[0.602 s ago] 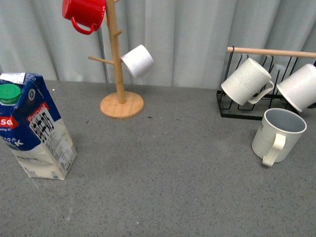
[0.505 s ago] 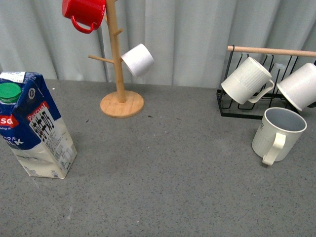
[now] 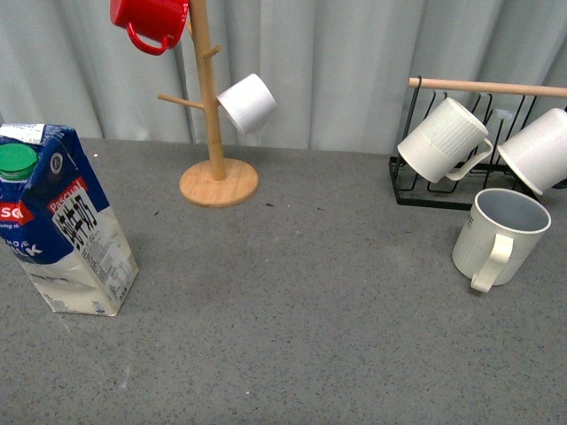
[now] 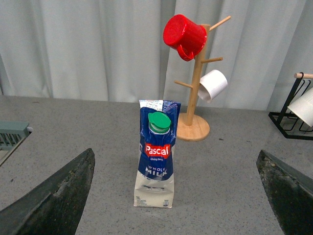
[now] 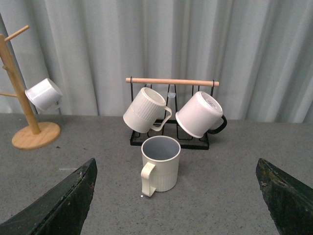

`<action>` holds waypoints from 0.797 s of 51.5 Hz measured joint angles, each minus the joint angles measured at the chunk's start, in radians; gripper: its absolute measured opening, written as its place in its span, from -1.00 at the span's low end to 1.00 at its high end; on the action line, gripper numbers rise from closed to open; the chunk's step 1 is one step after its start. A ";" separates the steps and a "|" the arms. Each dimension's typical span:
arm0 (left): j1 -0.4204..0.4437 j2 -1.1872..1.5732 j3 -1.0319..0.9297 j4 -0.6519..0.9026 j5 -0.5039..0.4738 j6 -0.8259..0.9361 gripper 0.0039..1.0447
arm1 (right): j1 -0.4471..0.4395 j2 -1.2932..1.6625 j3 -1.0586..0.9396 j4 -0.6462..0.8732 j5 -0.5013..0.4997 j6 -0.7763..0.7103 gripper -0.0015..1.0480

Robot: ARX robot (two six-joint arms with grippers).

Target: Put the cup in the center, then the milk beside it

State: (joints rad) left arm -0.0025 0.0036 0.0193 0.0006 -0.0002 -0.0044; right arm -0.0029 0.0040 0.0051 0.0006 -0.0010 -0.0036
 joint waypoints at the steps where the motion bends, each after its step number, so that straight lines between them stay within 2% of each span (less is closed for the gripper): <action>1: 0.000 0.000 0.000 0.000 0.000 0.000 0.88 | 0.000 0.000 0.000 0.000 0.000 0.000 0.82; 41: 0.000 0.000 0.000 0.000 0.000 0.000 0.88 | 0.000 0.000 0.000 0.000 0.000 0.000 0.82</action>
State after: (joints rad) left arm -0.0025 0.0036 0.0193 0.0006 -0.0002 -0.0044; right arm -0.0029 0.0040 0.0051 0.0006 -0.0010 -0.0036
